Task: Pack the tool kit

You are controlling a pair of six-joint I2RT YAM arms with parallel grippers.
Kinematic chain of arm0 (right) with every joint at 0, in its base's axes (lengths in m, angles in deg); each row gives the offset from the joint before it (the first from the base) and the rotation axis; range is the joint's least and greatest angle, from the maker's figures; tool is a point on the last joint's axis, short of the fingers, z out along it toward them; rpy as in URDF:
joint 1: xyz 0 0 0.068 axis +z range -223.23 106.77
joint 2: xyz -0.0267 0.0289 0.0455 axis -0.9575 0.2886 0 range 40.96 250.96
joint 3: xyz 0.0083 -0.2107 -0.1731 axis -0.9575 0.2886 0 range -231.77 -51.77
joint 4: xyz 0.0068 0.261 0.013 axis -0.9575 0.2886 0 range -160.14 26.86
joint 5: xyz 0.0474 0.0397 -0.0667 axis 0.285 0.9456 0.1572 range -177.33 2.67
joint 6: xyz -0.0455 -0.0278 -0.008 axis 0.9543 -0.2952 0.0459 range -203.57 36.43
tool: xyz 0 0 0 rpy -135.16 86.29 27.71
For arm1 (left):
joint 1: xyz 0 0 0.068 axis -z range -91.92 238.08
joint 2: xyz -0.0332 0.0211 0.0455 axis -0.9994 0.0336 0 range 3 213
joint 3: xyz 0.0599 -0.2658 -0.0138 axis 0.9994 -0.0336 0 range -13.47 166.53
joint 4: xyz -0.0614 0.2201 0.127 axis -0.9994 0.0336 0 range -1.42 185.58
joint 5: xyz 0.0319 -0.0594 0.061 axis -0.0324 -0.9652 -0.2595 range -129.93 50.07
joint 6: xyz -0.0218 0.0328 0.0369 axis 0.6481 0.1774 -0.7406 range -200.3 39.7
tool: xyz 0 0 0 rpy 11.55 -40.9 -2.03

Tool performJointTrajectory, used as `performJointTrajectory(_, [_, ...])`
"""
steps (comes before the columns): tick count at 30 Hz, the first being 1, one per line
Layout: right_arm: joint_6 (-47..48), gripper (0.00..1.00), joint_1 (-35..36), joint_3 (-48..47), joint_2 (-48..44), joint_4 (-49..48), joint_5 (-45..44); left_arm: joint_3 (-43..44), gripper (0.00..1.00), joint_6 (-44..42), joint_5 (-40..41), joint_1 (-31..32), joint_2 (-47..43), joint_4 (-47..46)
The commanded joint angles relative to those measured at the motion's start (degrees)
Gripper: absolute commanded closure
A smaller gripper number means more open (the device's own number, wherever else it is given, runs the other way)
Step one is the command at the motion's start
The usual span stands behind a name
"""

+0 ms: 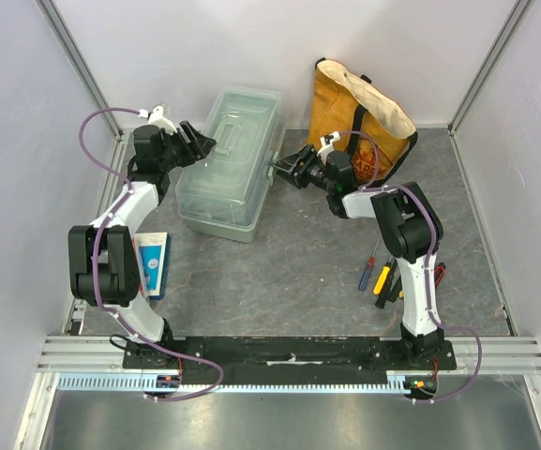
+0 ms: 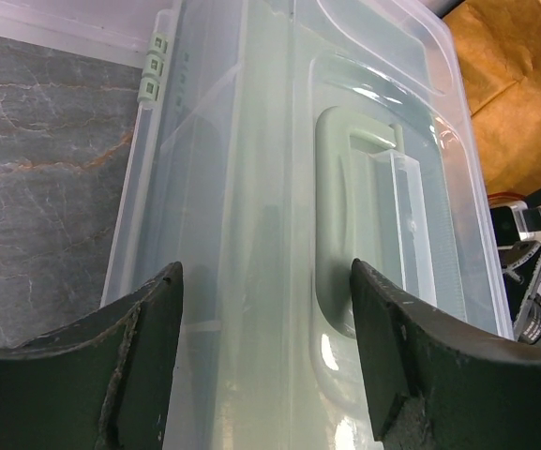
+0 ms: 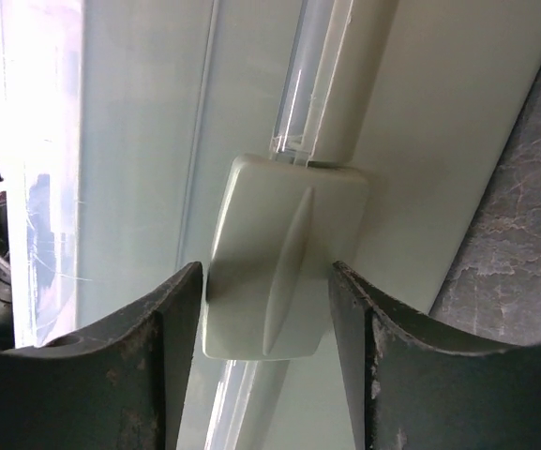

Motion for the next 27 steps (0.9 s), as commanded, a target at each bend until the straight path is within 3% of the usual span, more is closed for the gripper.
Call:
performJointTrajectory(1, [1.44, 0.20, 7.39, -0.72, -1.34, 0.27, 0.75, -6.40, 0.28, 1.09, -22.21, 13.19, 5.78, 26.34])
performJointTrajectory(4, [-3.38, 0.02, 6.77, 3.68, -0.12, -9.98, 1.09, -6.22, 0.26, 1.61, -22.91, 13.27, 5.07, 26.69])
performJointTrajectory(10, [-13.41, 0.02, 7.30, 0.80, 5.59, -23.80, 3.03, -6.49, 0.24, 2.32, -26.25, 13.10, 3.93, 26.69])
performJointTrajectory(27, [-18.53, 0.02, 12.66, -2.64, 9.03, -34.45, 5.83, -15.98, 0.31, 0.82, -35.39, 13.27, -0.73, 20.98])
